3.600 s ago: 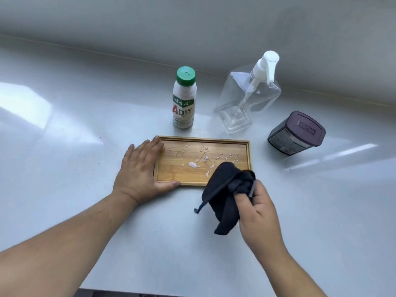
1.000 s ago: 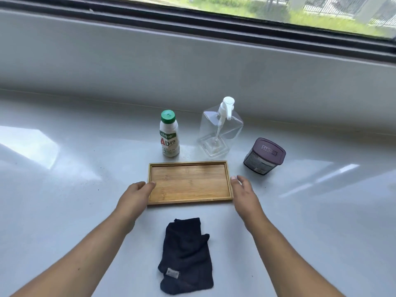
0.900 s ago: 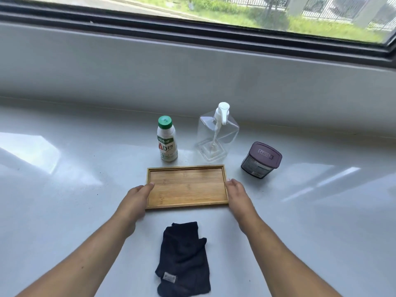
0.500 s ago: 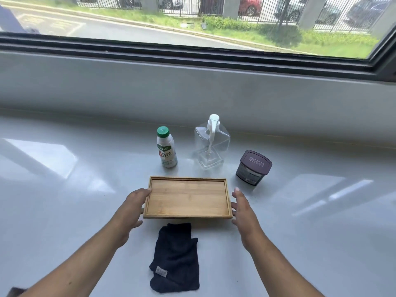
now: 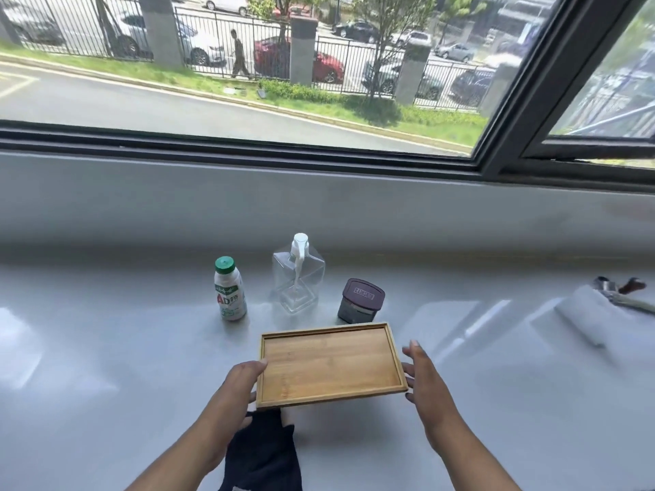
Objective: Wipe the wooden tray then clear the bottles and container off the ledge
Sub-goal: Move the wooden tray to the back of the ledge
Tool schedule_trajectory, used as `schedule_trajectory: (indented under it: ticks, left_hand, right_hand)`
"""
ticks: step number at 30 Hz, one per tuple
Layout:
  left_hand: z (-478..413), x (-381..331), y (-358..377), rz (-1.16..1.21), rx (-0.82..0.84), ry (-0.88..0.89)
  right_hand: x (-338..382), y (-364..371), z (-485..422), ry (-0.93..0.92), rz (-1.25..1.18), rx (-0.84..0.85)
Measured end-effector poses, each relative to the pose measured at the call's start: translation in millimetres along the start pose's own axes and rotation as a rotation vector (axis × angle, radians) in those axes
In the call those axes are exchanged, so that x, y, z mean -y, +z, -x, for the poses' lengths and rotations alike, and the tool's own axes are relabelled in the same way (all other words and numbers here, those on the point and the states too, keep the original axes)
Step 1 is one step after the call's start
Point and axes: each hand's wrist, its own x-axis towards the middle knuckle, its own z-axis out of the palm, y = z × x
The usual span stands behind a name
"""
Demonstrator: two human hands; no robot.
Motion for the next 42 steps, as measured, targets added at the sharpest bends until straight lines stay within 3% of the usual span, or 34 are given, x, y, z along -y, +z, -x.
schedule_trajectory:
  ticks: [9, 20, 33, 42]
  left_hand:
    - [11, -18, 33, -0.064, 0.134, 0.020]
    - [-14, -33, 97, -0.163, 0.108, -0.031]
    - [-101, -41, 257, -0.256, -0.023, -0.137]
    - [-157, -73, 350, -0.252, -0.028, -0.152]
  right_hand:
    - [1, -39, 45, 0.015, -0.037, -0.148]
    - [-26, -96, 9, 0.142, -0.119, -0.201]
    - [-41, -210, -139, 0.211, 0.135, -0.075]
    - [-20, -277, -249, 0.229, 0.176, -0.095]
